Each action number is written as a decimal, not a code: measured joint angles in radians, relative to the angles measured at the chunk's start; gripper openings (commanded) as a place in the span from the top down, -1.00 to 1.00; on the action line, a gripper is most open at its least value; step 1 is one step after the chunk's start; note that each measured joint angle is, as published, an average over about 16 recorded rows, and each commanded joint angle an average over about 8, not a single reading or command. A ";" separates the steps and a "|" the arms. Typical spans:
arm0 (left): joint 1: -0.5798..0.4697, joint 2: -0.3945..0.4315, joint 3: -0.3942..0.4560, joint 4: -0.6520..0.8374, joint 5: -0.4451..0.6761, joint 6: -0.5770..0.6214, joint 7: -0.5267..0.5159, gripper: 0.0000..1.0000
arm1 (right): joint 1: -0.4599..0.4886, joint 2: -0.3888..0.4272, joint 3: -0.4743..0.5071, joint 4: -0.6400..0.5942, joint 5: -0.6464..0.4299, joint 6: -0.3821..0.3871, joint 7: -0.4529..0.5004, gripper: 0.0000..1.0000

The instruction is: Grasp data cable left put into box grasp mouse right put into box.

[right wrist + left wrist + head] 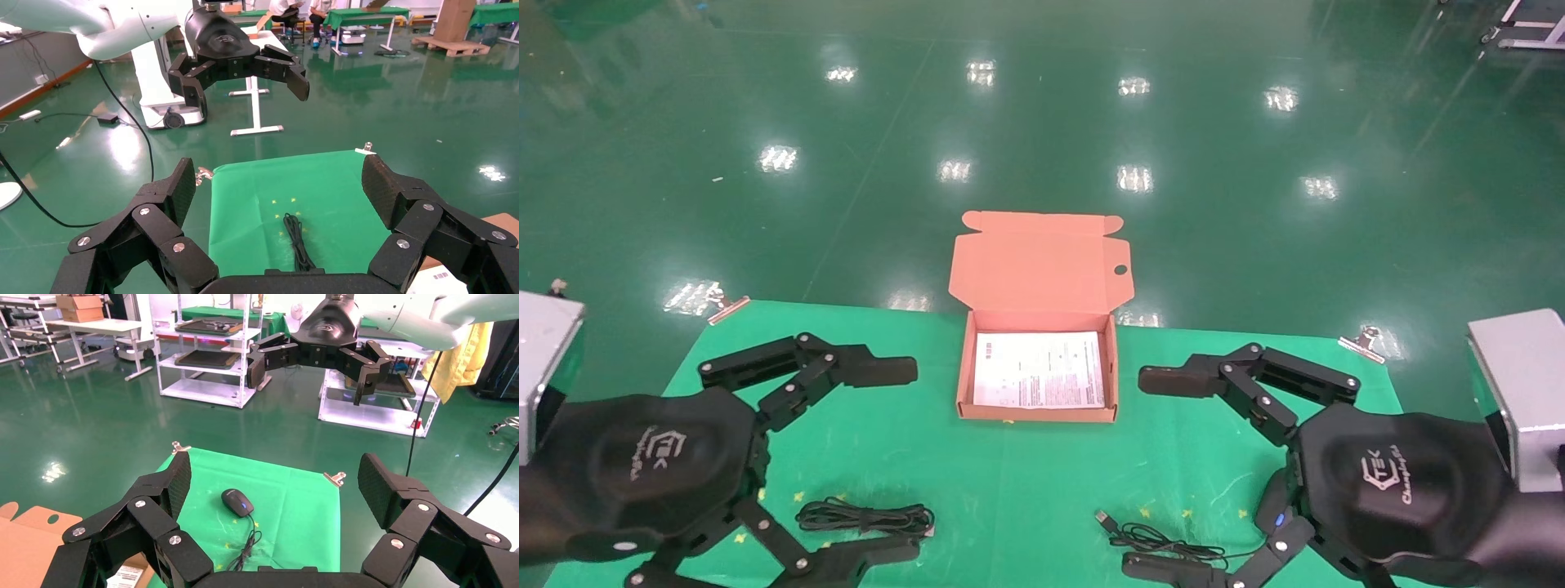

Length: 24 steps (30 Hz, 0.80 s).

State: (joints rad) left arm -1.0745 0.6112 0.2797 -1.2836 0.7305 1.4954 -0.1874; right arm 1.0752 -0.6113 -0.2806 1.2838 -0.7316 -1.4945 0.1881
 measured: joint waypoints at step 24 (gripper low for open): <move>-0.030 -0.009 0.046 -0.008 0.079 0.020 -0.038 -1.00 | 0.016 0.027 -0.015 0.021 -0.081 -0.002 -0.029 -1.00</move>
State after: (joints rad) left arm -1.1045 0.6021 0.3254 -1.2914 0.8098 1.5156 -0.2252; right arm 1.0916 -0.5844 -0.2957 1.3052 -0.8122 -1.4965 0.1590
